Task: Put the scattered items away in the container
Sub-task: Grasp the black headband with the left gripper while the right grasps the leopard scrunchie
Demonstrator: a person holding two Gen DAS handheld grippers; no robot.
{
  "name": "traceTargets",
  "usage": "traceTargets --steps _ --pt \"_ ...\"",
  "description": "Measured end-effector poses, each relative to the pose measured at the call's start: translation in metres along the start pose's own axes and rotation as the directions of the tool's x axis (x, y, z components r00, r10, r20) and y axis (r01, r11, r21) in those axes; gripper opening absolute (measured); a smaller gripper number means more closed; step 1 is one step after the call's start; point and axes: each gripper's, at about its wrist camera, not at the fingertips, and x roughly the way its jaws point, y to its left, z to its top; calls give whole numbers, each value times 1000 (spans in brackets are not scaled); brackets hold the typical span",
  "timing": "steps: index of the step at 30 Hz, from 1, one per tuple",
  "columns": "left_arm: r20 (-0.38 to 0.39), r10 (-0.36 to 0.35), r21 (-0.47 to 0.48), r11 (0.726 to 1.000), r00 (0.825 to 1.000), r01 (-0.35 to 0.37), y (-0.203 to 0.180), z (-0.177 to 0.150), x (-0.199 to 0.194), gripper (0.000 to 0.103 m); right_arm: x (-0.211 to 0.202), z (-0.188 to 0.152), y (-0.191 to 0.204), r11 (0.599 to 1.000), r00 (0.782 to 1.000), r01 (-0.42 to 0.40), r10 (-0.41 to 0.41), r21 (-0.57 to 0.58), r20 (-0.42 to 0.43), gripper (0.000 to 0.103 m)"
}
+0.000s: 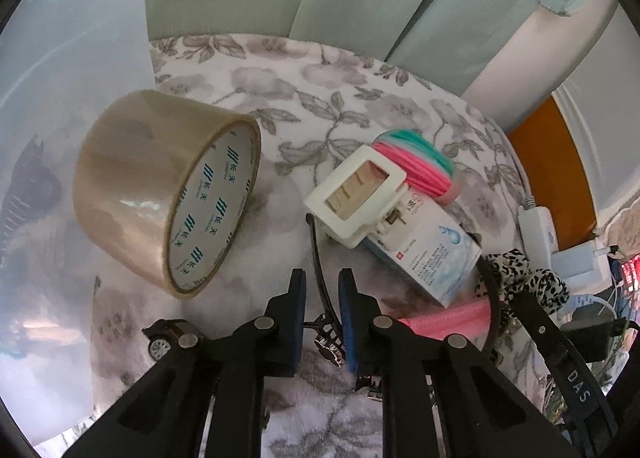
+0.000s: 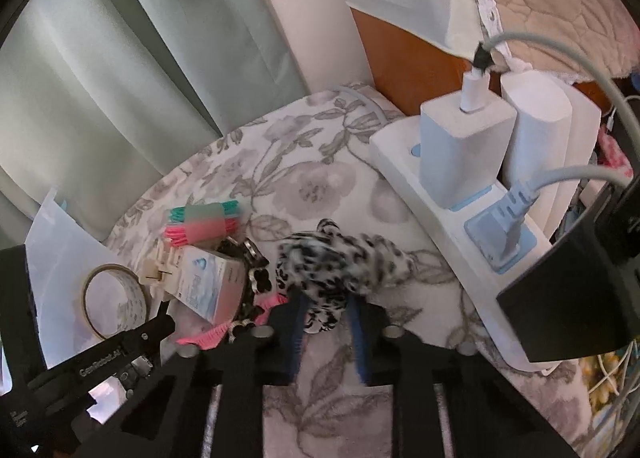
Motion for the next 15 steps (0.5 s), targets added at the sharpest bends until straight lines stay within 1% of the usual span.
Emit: traceTargets --steps 1,2,6,8,15 --pt "5 -2 1 1000 1000 2 -1 0 -4 9 -3 1 1 1000 1000 -4 4 -2 3 14" --pt "8 -4 6 1000 1000 4 -1 -1 -8 6 -6 1 2 1000 1000 -7 7 -2 7 13" --pt "20 -8 14 1000 1000 8 -3 -4 -20 6 -19 3 4 1000 1000 -17 17 -1 21 11" --pt "27 -8 16 1000 1000 7 -3 -5 -27 0 -27 3 4 1000 999 -19 19 0 32 11" --pt "80 -20 43 999 997 16 -8 -9 -57 0 -58 2 7 999 996 -36 36 1 78 11"
